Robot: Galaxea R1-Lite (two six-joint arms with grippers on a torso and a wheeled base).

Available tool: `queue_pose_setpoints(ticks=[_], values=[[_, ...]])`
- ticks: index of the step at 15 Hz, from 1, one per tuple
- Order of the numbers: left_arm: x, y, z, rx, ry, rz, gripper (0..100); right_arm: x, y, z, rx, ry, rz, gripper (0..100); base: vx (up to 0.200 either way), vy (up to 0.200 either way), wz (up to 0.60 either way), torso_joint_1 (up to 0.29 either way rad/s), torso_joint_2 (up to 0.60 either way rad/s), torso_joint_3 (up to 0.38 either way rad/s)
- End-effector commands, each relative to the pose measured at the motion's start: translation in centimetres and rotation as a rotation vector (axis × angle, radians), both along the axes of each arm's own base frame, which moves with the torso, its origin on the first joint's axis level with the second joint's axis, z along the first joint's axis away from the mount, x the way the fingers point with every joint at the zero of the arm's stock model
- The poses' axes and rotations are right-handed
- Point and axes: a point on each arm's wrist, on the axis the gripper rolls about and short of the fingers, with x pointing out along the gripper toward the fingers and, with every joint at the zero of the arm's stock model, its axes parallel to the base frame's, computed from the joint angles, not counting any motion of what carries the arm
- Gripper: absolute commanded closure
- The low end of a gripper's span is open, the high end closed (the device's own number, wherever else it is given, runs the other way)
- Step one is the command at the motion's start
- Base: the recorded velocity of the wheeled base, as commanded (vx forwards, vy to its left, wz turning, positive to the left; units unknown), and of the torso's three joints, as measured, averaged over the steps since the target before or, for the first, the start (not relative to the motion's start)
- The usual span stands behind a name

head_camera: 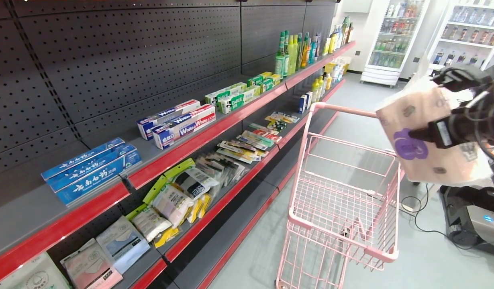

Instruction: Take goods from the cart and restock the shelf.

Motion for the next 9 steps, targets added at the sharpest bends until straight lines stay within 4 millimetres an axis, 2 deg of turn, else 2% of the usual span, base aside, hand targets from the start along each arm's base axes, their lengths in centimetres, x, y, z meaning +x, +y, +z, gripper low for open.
queue_pose_setpoints(ticks=[1,4,6,9], values=[[0.0,0.0,0.0,0.0,0.001,0.001,0,-13.9,-0.8,2.1,0.074,-0.258,-0.081,100,0.0,0.0,0.0,0.0,0.0,0.0],[0.0,0.0,0.0,0.0,0.001,0.001,0,-19.8,-1.0,-0.1,0.098,-0.339,-0.154,100,0.0,0.0,0.0,0.0,0.0,0.0],[0.0,0.0,0.0,0.0,0.001,0.001,0,-21.3,-1.2,-1.2,0.086,-0.35,-0.209,100,0.0,0.0,0.0,0.0,0.0,0.0],[0.0,0.0,0.0,0.0,0.001,0.001,0,-22.0,-1.1,-2.5,0.083,-0.343,-0.217,100,0.0,0.0,0.0,0.0,0.0,0.0]])
